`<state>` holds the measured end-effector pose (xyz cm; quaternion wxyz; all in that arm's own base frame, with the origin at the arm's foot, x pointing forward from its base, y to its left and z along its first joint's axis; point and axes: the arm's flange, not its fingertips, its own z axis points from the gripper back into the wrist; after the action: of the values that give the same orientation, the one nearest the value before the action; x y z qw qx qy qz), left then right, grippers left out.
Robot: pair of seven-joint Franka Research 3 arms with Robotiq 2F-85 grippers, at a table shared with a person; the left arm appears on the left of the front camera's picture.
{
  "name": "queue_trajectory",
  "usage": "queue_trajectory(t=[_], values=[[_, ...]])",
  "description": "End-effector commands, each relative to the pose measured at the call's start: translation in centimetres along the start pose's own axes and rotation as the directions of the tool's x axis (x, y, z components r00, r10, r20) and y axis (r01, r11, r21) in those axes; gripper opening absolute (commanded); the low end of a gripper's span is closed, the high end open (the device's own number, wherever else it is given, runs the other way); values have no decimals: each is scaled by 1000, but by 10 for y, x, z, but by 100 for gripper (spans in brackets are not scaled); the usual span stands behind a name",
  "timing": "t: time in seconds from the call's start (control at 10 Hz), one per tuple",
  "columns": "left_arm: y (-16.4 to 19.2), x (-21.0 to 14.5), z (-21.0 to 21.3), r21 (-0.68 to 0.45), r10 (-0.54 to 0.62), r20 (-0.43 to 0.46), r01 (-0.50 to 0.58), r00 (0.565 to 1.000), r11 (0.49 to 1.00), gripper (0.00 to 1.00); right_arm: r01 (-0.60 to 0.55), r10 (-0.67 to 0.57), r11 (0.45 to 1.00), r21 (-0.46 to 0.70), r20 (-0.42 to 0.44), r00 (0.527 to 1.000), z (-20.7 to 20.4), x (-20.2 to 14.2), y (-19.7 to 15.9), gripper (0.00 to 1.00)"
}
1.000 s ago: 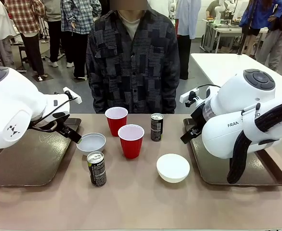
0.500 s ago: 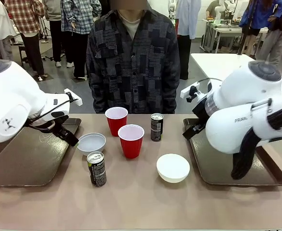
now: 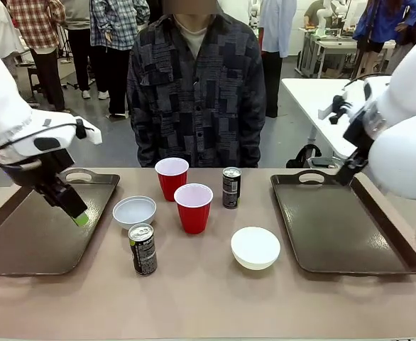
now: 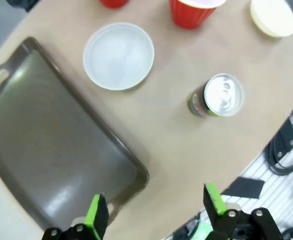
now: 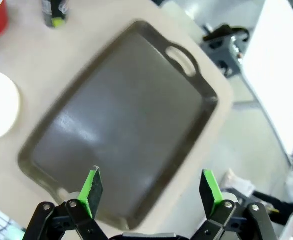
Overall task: Prepare tableware on both trays.
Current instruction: Pick up a Picnic Bowl from the table and place it on a Handle tray.
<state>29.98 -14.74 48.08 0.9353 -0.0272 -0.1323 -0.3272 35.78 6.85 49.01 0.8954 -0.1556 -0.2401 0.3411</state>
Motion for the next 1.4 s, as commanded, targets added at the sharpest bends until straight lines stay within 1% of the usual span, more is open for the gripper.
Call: queue_trajectory(t=[0.0, 0.1, 0.7, 0.8, 0.9, 1.0, 1.1, 1.2, 1.3], values=[[-4, -6, 10, 61, 56, 82, -61, 995, 996, 100, 1, -3, 999, -41, -50, 999, 1, -21, 16, 100], [0, 0, 0, 0, 0, 0, 0, 1000, 1000, 100, 0, 0, 1000, 0, 0, 1000, 0, 0, 0, 100], [0, 0, 0, 0, 0, 0, 0, 1000, 1000, 100, 0, 0, 1000, 0, 0, 1000, 0, 0, 0, 100], [0, 0, 0, 0, 0, 0, 0, 1000, 1000, 100, -19, 19, 1000, -11, -18, 1000, 4, -2, 1, 100], [0, 0, 0, 6, 7, -4, -7, 1000, 1000, 100, -9, 12, 999, 45, -83, 996, 4, -9, 15, 100], [-1, -9, 8, -62, 17, -27, -19, 999, 998, 100, 34, -7, 980, 194, -136, 991, 6, -21, 45, 100], [-4, -17, 16, -113, 14, -51, -20, 999, 993, 100, 35, 19, 965, 261, -202, 979, 7, -33, 71, 100], [-9, -23, 22, -134, 2, -67, -11, 998, 991, 100, 29, 42, 946, 323, -213, 976, 7, -43, 87, 100], [-19, -24, 22, -136, -16, -65, 7, 998, 991, 100, -12, 79, 940, 341, -182, 980, 12, -47, 97, 100]])
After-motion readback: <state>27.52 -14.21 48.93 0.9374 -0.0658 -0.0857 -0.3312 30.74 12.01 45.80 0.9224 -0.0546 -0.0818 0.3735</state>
